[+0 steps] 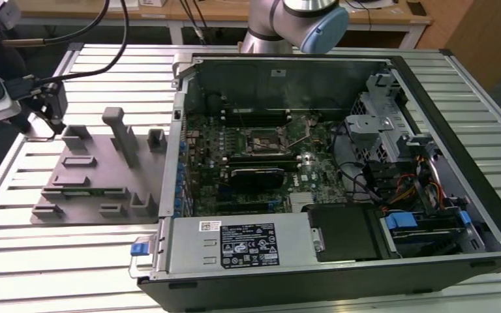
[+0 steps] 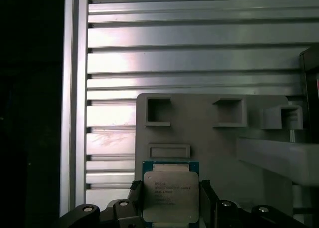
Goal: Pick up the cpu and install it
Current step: 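Pick up the cpu and move it towards the insertion slot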
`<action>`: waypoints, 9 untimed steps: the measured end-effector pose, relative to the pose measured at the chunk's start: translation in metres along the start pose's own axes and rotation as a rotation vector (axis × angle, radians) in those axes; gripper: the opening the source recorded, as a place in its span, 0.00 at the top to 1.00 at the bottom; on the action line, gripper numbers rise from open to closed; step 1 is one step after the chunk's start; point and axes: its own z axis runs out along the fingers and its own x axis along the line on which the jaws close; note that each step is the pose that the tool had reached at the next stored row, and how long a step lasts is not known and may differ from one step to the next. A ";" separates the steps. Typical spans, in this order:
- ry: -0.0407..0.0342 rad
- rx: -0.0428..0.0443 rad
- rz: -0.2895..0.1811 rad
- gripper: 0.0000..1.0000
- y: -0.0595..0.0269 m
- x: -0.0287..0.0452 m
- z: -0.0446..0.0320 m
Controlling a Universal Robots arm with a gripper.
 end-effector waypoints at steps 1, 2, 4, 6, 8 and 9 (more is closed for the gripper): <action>-0.0001 0.0000 0.000 0.46 0.0001 0.0000 -0.0008; -0.0001 0.0000 0.000 0.46 0.0002 0.0000 -0.0016; -0.0001 -0.0001 0.000 0.46 0.0003 0.0000 -0.0031; 0.0000 0.0000 0.000 0.46 0.0005 0.0001 -0.0048; 0.0000 0.0000 0.000 0.46 0.0007 0.0001 -0.0068; 0.0000 0.0000 0.000 0.46 0.0008 0.0001 -0.0078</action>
